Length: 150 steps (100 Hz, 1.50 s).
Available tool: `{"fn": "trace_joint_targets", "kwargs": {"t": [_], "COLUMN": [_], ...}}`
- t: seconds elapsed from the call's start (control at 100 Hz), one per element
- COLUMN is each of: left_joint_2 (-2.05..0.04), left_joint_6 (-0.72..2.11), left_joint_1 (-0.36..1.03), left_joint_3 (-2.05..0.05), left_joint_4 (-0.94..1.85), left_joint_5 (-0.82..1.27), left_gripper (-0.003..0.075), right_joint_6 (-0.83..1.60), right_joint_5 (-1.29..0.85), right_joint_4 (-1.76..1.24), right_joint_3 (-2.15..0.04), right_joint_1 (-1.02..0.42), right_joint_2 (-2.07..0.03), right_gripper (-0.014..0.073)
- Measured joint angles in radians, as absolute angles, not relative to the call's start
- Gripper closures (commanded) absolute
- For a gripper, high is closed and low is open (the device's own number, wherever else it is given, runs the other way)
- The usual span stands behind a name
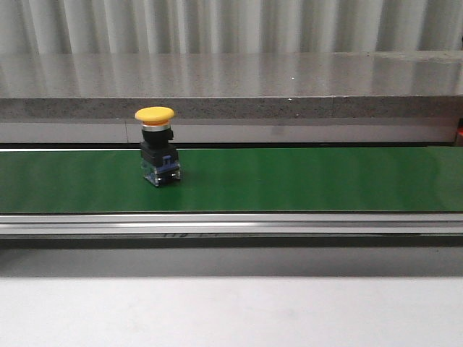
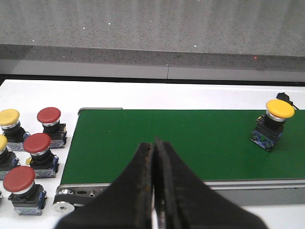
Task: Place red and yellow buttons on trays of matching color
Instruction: 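Grasp the red button at the belt's end with the right gripper, then lower the red button into the red tray and open the right gripper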
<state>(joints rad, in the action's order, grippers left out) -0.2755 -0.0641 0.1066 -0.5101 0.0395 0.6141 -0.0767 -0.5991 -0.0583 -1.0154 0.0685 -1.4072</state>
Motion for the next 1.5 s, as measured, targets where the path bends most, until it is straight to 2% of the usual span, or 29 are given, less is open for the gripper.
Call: {"fn": "trace_joint_targets", "kwargs": {"t": [0.27,0.53,0.86,1.16,1.28,1.5], "left_joint_2": [-0.275,-0.275,-0.275,-0.275,-0.275,-0.275], "left_joint_6": [-0.064,-0.064,-0.064,-0.064,-0.064,-0.064], "left_joint_1": [0.107,0.107,0.107,0.107,0.107,0.107], "left_joint_3": [-0.510,-0.510,-0.510,-0.510,-0.510,-0.510], "left_joint_4": [0.040,0.040,0.040,0.040,0.040,0.040], "left_joint_5": [0.614,0.614,0.614,0.614,0.614,0.614], "left_gripper": [0.0740,0.0740,0.0740,0.0740,0.0740,0.0740], "right_joint_6": [-0.077,-0.077,-0.077,-0.077,-0.077,-0.077], "right_joint_5": [-0.600,-0.501,-0.450,-0.450,-0.450,-0.448], "right_joint_4": [-0.061,-0.061,-0.061,-0.069,-0.073,-0.077], "right_joint_3": [-1.142,-1.221,-1.327,-1.354,-1.356,-1.358], "right_joint_1": [0.284,0.461,0.475,0.475,0.475,0.475], "right_joint_2": [-1.425,-1.576,-1.831,-1.935,-1.938,-1.938], "right_gripper": [0.0496,0.0496,0.0496,0.0486,0.0391,0.0069]}}
